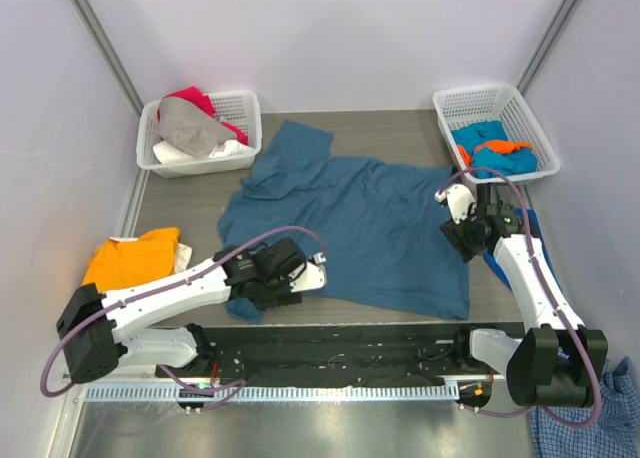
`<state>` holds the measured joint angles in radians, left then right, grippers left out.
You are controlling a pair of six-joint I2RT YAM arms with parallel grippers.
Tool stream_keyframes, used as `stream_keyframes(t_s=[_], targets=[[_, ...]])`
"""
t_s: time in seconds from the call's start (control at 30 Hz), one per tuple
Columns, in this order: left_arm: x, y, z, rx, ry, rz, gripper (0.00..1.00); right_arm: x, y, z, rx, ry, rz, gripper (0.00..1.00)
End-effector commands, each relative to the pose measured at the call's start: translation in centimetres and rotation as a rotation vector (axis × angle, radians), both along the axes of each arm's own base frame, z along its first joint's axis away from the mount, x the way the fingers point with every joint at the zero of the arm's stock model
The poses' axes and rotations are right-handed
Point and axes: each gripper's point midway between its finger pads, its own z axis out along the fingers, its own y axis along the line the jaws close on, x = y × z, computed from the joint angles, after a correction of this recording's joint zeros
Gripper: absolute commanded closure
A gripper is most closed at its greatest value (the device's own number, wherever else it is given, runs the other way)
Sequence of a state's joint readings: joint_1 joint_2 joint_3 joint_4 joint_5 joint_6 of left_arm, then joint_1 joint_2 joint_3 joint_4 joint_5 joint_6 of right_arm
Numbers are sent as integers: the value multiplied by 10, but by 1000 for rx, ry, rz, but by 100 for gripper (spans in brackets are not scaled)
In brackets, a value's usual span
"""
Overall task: Fold and stack the t-shirts
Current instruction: Flatten out the tshirt
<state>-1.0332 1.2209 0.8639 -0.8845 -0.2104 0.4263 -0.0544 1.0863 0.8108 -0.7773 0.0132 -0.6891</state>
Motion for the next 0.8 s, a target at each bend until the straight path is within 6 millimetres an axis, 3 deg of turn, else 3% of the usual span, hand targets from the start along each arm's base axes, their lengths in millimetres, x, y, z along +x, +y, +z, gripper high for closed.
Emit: stream_keyframes(t_s=[0.0,0.07,0.17,0.2,0.33,0.47,0.5,0.53,0.57,0.6,0.67,0.7,0.77], targets=[[86,-5,54,-218,-398,171,15,54,-4,35,36,-221,-112,35],[123,0,80,-302,-470,245,12,67,-7,40,47,-268,-158,35],[160,-1,95,-386,-480,318,12,89,-7,55,77,-356,-200,35],[179,6,112,-417,-517,362,11,98,-7,62,89,-393,-206,35],[226,-2,129,-483,-536,408,11,120,2,79,149,-471,-199,35],[271,-14,143,-568,-548,467,11,144,6,73,168,-469,-198,35],[280,-17,132,-567,-525,476,11,148,8,69,170,-461,-195,36],[290,-20,134,-590,-544,484,11,154,9,71,171,-468,-191,35],[300,-20,139,-614,-560,506,11,161,10,60,172,-447,-192,36],[309,-23,122,-596,-537,511,11,166,11,58,173,-446,-188,36],[327,-27,127,-608,-569,514,12,178,14,57,178,-454,-183,36],[337,-30,108,-587,-554,528,12,183,14,49,177,-441,-185,37],[354,-33,110,-594,-581,541,12,194,17,47,180,-446,-180,37]])
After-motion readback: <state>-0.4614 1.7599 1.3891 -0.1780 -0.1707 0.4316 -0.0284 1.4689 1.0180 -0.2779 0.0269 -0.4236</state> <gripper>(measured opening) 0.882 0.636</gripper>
